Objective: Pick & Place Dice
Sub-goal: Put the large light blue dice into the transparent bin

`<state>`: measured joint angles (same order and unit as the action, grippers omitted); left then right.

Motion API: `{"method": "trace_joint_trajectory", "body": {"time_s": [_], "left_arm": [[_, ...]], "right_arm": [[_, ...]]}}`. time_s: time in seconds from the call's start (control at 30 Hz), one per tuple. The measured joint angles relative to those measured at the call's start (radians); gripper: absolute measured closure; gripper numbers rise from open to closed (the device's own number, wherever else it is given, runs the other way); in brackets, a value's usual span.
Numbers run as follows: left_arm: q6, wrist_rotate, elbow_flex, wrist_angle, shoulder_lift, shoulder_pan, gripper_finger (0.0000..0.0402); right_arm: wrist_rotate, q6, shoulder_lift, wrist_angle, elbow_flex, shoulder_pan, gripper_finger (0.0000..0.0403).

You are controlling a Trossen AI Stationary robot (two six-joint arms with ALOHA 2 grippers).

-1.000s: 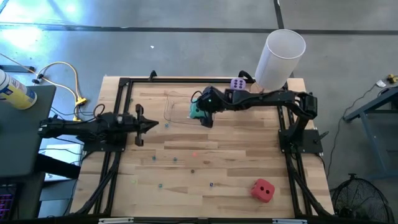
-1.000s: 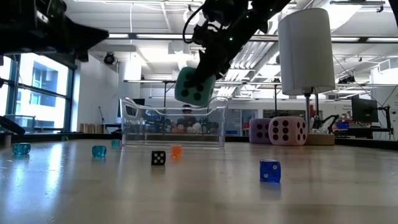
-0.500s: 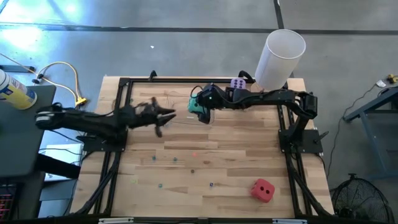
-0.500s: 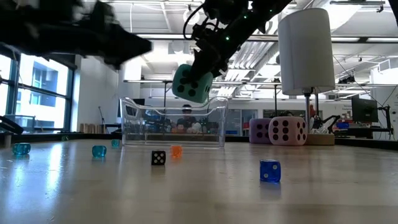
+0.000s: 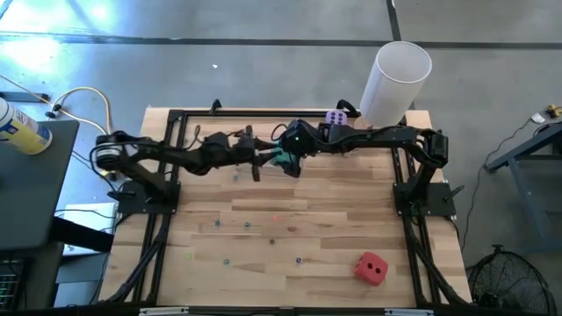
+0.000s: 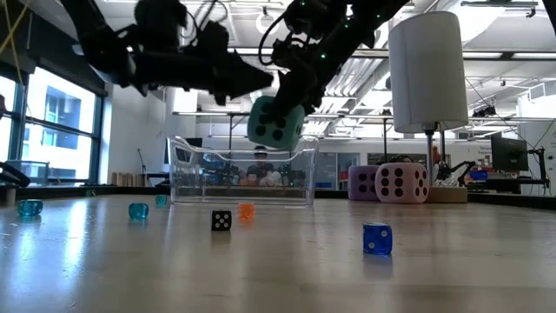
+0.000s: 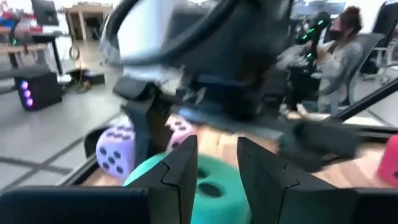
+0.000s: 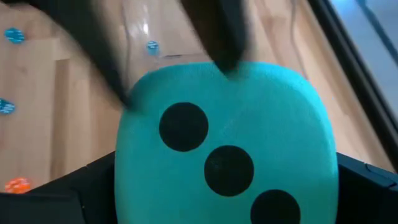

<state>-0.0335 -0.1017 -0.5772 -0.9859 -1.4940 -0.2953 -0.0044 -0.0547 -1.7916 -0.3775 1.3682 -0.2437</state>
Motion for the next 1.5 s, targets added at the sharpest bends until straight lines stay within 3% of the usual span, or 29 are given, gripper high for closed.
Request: {"method": "trace_joint_trajectory", "body": {"time_s": [0.13, 0.43, 1.23, 1.5], "left_arm": [[-0.049, -0.087, -0.019, -0.01, -0.064, -0.029, 0.0292], [-0.122, -0.17, -0.022, 0.017, -0.086, -0.065, 0.0292], [-0.128, -0.156, -0.021, 0.217, -0.082, -0.065, 0.0292], [-0.13, -0.154, -0.017, 0.264, 0.053, -0.085, 0.0292]], "right_arm": [[-0.015, 0.001, 0.0, -0.008, -0.002, 0.002, 0.0011], [-0.021, -0.013, -0.002, -0.008, -0.002, -0.002, 0.0011], [-0.024, -0.106, -0.002, 0.005, -0.003, -0.007, 0.0011], [-0.028, -0.103, 0.006, 0.06, 0.004, -0.008, 0.0011]]}}
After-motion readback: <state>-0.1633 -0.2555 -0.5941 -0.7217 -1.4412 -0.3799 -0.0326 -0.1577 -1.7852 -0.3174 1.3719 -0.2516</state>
